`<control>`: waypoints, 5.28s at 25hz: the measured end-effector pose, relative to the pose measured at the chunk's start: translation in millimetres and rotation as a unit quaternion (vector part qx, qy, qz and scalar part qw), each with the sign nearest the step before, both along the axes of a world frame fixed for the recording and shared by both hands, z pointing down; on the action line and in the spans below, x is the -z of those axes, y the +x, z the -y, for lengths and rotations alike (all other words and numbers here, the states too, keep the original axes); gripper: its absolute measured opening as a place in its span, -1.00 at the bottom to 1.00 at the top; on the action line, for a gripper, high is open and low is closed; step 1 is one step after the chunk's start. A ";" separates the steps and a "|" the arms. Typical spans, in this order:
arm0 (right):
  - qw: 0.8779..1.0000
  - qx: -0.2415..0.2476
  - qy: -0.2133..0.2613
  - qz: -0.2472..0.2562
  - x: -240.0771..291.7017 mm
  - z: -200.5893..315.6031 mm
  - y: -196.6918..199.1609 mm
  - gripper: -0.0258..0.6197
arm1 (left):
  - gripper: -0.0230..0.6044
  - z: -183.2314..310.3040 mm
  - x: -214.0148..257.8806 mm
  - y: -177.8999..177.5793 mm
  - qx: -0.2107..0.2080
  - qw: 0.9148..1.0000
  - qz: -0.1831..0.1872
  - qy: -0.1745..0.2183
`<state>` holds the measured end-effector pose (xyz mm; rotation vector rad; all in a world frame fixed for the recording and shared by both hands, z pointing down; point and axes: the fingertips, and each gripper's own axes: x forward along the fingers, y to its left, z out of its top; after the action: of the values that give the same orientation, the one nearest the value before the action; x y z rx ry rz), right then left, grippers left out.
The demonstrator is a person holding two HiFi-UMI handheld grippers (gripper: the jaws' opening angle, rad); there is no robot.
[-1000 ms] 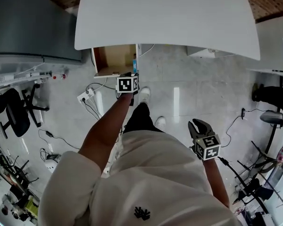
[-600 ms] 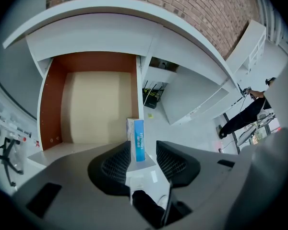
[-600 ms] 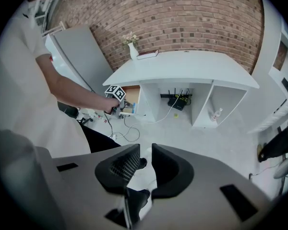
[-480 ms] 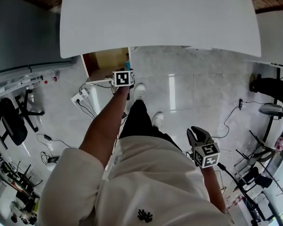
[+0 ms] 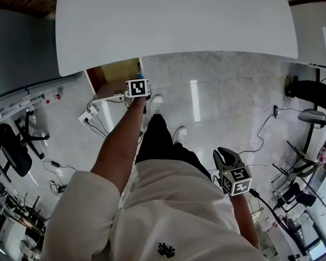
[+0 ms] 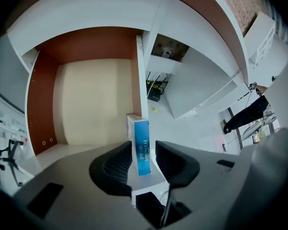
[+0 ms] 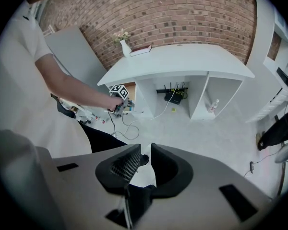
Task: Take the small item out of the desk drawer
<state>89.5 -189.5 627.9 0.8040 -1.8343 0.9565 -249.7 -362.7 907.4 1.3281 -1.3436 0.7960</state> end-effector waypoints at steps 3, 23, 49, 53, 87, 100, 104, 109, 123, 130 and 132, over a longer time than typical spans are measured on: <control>1.000 -0.004 -0.004 -0.002 -2.9 -1.2 3.9 -0.64 | -0.55 -2.6 -11.0 2.8 0.004 1.000 -0.008 -0.015; 0.999 -0.016 0.034 0.036 -0.2 0.7 16.0 -0.65 | -0.60 0.1 53.9 -2.1 0.021 0.999 0.015 0.027; 0.985 0.052 0.129 0.102 57.0 -67.6 109.6 -0.74 | -0.61 -156.7 260.7 80.3 0.038 0.990 0.013 0.132; 0.981 0.070 0.141 0.111 67.8 -88.4 116.6 -0.76 | -0.61 -199.4 292.5 104.9 0.035 0.988 0.004 0.149; 0.962 0.155 0.171 0.146 99.6 -218.3 120.9 -0.81 | -0.61 -397.0 377.9 186.8 0.015 0.983 -0.011 0.185; 0.961 0.155 0.174 0.149 101.1 -221.9 117.1 -0.81 | -0.61 -406.0 377.4 184.2 0.016 0.983 -0.007 0.185; 0.960 0.158 0.173 0.150 99.3 -222.8 115.8 -0.82 | -0.61 -406.1 377.3 185.2 0.014 0.983 -0.007 0.184; 0.959 0.161 0.172 0.154 98.8 -223.1 113.7 -0.82 | -0.61 -406.7 375.2 187.3 0.013 0.983 -0.007 0.182; 0.957 0.173 0.177 0.154 100.2 -214.7 114.3 -0.83 | -0.61 -410.1 368.3 190.6 0.016 0.984 -0.008 0.177; 0.957 0.177 0.175 0.146 97.0 -213.4 127.2 -0.83 | -0.61 -411.1 366.4 199.0 0.015 0.985 -0.006 0.174; 0.958 0.177 0.174 0.145 96.3 -214.3 129.4 -0.83 | -0.61 -411.7 366.3 200.3 0.014 0.985 -0.006 0.173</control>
<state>218.9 24.8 531.6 0.5275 -2.3475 0.5464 -49.3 49.0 541.1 1.5747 -1.5355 0.5499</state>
